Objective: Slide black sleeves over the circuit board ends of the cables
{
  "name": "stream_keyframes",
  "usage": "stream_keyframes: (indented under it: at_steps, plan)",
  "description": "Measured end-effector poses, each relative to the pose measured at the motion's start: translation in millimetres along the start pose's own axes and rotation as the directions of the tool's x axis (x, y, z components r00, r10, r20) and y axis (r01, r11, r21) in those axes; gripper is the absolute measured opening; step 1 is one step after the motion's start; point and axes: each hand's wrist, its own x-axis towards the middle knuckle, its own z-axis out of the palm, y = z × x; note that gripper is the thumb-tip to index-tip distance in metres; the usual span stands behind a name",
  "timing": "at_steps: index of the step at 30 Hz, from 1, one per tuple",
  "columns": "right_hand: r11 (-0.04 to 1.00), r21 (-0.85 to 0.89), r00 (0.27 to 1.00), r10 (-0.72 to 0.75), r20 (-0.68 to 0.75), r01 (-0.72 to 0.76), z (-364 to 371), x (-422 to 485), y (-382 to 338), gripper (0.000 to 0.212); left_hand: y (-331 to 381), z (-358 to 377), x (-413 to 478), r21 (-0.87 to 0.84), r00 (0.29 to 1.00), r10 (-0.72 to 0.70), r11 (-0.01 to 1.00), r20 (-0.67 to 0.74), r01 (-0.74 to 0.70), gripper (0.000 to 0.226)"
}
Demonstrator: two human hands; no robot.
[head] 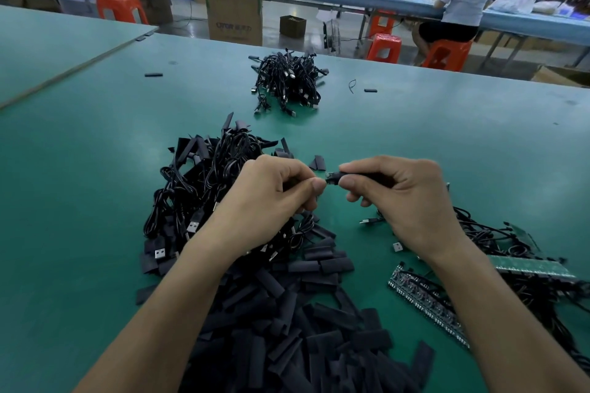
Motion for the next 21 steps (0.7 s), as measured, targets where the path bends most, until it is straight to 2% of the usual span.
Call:
stream_keyframes:
  at_steps: [7, 13, 17, 21]
  plan:
    - [0.994, 0.098, 0.999, 0.047, -0.002, -0.047, 4.3, -0.3, -1.1, 0.01, 2.2, -1.7, -0.9, 0.014, 1.0, -0.002, 1.0, 0.002, 0.002, 0.019]
    - [0.997, 0.073, 0.998, 0.027, 0.053, -0.031, 6.1, 0.2, -2.8, 0.019, 3.7, 2.6, -0.5, -0.016, 0.999, -0.009, 1.0, 0.049, 0.009, 0.015]
    - [0.988, 0.136, 0.99, 0.084, -0.116, -0.068, 9.6, -0.2, -1.3, 0.035, 3.8, 3.1, -0.6, -0.049, 0.997, -0.021, 0.998, 0.071, 0.025, 0.014]
    - [0.969, 0.245, 0.95, 0.104, -0.295, -0.03, 20.4, -3.1, -0.5, 0.024, 3.9, 4.0, 0.7, -0.094, 0.998, -0.038, 0.995, 0.04, 0.042, 0.014]
